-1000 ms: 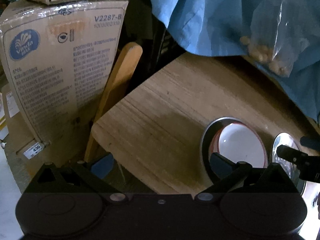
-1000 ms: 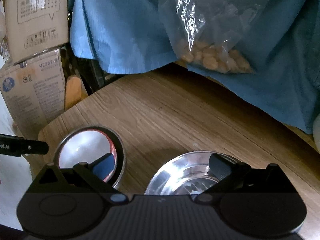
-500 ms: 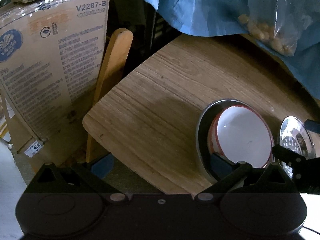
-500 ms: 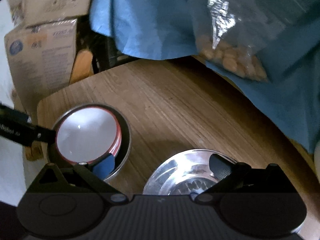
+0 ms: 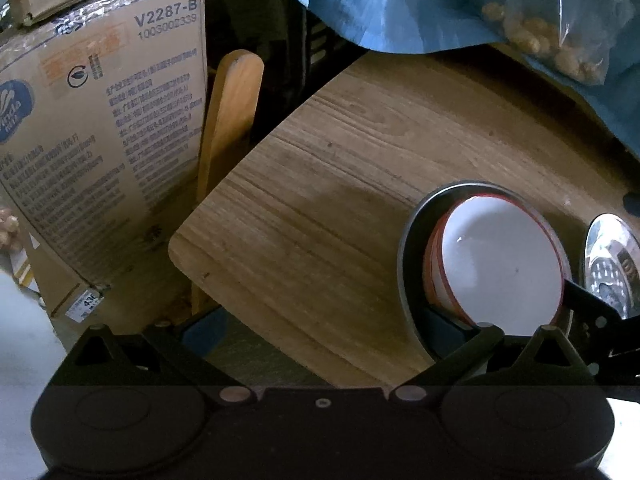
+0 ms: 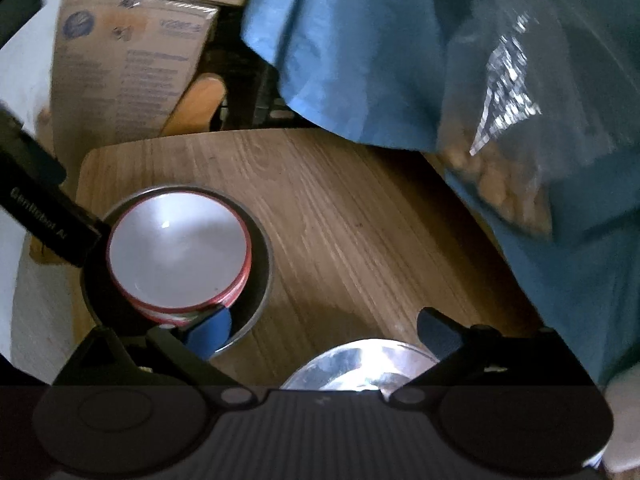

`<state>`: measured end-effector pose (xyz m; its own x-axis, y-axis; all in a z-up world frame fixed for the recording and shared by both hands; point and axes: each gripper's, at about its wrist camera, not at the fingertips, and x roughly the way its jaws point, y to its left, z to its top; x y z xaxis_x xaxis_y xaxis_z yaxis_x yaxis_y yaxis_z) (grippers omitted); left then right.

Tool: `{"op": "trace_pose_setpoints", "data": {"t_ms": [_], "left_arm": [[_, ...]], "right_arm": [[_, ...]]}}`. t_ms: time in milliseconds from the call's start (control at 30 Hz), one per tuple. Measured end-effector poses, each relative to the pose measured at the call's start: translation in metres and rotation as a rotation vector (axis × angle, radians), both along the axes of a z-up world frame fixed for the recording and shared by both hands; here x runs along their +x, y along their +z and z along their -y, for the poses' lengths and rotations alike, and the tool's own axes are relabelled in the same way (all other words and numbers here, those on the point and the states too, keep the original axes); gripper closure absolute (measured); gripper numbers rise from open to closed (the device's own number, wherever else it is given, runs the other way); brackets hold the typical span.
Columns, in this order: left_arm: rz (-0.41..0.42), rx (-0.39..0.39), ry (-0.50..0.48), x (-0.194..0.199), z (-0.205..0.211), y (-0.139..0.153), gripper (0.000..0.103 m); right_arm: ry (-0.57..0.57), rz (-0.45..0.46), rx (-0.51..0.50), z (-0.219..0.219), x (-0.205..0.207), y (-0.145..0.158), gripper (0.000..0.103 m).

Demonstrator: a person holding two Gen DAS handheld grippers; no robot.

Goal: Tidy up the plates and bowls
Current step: 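Close the right tool on the steel bowl rim while the left tool grips it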

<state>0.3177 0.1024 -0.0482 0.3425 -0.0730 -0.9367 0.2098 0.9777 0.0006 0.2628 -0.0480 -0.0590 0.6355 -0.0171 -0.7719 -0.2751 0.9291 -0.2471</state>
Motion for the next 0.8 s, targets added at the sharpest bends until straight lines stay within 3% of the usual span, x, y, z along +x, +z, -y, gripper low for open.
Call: {"op": "trace_pose_setpoints", "data": {"t_ms": [233, 367, 600, 800], "left_arm": [[-0.014, 0.031, -0.038, 0.004, 0.007, 0.005, 0.011], [-0.029, 0.016, -0.055, 0.01, 0.009, 0.008, 0.023], [-0.073, -0.067, -0.023, 0.015, 0.006, 0.009, 0.049], [-0.082, -0.111, -0.001, 0.015, 0.005, 0.008, 0.062]], "right_arm": [[0.082, -0.032, 0.041, -0.004, 0.003, -0.002, 0.029], [0.135, -0.064, 0.107, 0.005, 0.008, -0.001, 0.038], [0.144, -0.189, 0.301, 0.03, 0.026, -0.007, 0.043], [0.079, -0.279, 0.45, 0.047, 0.038, -0.017, 0.045]]}}
